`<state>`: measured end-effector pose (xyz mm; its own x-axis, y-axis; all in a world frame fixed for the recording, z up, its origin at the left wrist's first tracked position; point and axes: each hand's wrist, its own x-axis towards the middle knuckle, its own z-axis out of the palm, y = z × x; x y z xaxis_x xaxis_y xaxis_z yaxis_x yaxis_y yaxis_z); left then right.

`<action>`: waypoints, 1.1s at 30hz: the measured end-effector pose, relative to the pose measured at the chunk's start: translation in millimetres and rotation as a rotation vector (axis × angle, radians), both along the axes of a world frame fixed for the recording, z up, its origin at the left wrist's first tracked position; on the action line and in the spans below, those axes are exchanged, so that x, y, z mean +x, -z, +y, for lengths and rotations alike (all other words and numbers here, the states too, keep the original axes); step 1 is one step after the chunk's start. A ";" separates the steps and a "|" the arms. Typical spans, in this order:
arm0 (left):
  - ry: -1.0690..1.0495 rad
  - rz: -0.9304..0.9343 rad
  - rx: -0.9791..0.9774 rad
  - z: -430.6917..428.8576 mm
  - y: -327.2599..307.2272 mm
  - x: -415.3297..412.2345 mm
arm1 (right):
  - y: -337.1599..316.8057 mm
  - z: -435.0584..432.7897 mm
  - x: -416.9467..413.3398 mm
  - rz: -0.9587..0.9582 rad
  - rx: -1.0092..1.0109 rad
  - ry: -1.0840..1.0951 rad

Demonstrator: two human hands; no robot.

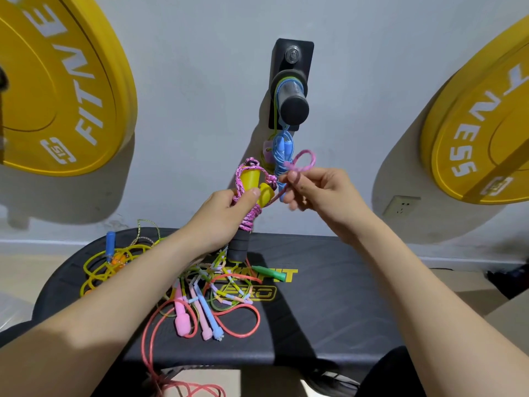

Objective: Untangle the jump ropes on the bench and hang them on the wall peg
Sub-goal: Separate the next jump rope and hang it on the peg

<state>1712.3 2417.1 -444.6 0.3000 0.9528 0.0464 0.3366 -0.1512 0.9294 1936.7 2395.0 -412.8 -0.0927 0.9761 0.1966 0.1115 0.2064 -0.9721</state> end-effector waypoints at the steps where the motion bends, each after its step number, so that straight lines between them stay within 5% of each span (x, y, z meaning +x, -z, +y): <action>1: 0.016 0.025 0.016 -0.8 -0.8 0.6 | 2.4 1.3 -1.5 -0.063 0.056 0.070; 9: 0.072 0.173 0.099 -4.4 0.2 3.6 | 2.5 5.6 -16.4 -0.004 0.048 0.182; 17: 0.037 0.244 0.089 -7.6 -0.8 10.1 | 1.6 1.5 -29.5 -0.443 -0.049 0.197; 21: 0.012 0.214 0.070 -6.4 -2.2 9.1 | 5.0 -0.3 -30.4 -0.691 0.095 0.145; 29: -0.017 0.188 0.042 -12.7 -10.3 5.6 | 0.4 -1.2 -30.9 -0.532 0.143 0.157; 33: -0.020 0.140 -0.009 -9.8 -7.9 4.1 | -3.8 -5.9 -29.3 -0.676 0.103 0.069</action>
